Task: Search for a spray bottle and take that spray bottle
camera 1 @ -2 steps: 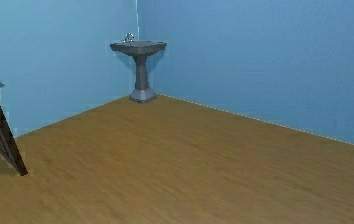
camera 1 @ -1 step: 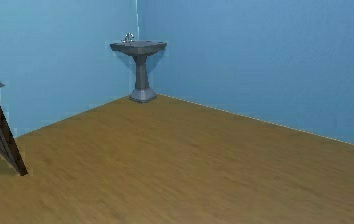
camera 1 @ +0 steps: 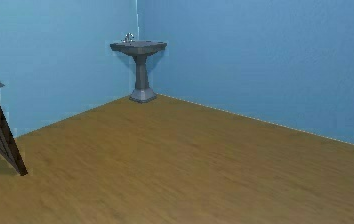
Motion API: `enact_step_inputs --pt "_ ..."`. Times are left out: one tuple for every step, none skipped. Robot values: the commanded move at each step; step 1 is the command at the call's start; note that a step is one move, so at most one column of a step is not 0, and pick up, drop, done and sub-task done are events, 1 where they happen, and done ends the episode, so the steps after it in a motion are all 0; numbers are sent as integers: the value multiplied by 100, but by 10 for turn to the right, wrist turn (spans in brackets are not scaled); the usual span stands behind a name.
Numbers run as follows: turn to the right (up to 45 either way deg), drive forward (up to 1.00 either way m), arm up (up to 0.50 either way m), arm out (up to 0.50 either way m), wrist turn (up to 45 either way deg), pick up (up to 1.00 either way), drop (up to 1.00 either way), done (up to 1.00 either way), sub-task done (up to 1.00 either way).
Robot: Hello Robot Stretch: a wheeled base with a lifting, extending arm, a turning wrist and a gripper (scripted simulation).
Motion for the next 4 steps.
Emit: enact_step_inputs --pt "0 0 -30 0 0 0 0 0 0" --pt "0 0 0 0 0 100 0 0 0" --pt "0 0 10 0 0 0 0 0 0" --pt "0 0 0 0 0 0 0 100 0"
